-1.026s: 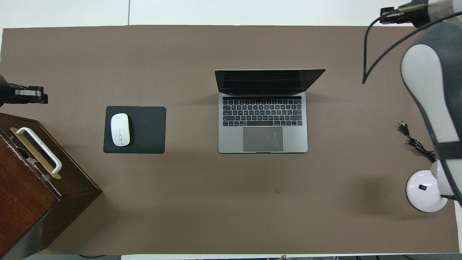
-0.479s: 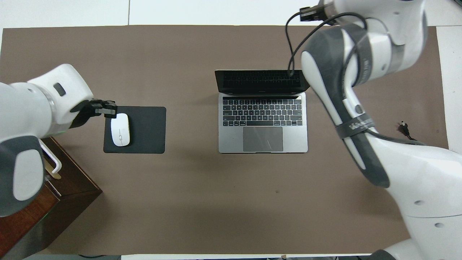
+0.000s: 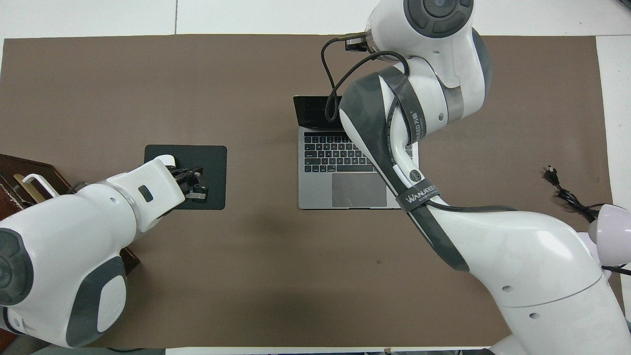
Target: Close laptop with both arms
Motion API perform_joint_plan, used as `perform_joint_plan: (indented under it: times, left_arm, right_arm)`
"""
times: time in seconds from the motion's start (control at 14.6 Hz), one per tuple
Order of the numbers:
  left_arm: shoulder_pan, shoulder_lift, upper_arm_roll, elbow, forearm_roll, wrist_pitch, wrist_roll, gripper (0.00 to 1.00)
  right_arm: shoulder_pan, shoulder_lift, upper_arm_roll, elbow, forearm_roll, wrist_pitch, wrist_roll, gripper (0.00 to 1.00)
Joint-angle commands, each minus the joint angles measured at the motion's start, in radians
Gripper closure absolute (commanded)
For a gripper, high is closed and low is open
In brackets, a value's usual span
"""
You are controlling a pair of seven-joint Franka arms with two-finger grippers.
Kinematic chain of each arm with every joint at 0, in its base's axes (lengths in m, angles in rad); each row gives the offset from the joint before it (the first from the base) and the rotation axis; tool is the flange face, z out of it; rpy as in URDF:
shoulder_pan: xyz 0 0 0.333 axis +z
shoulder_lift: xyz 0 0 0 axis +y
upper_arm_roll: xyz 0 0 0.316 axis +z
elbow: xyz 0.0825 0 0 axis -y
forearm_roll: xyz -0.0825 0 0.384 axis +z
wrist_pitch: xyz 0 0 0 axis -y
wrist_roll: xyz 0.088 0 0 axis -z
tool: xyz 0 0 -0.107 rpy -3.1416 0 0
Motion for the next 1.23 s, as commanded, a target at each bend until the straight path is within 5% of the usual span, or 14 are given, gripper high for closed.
perform_joint_plan:
  times: [0.0,0.27,0.82,1.16]
  left_arm:
    - [-0.081,-0.034,0.014,-0.098,-0.011,0.139,-0.006,1.00]
    - [-0.148,0.012,0.014,-0.150,-0.011,0.298,-0.006,1.00]
    - [-0.265,0.265,0.016,-0.150,-0.011,0.598,-0.021,1.00]
    - [-0.280,0.354,0.016,-0.139,-0.009,0.696,-0.023,1.00]
  right_arm:
    - [-0.003,0.023,0.010,0.042,-0.016,-0.034,0.053,1.00]
    - [-0.003,0.021,0.027,0.039,0.002,-0.086,0.062,1.00]
    - [-0.046,0.003,0.072,0.029,0.045,-0.167,0.031,1.00]
    - [-0.049,-0.008,0.073,0.006,0.050,-0.170,0.028,1.00]
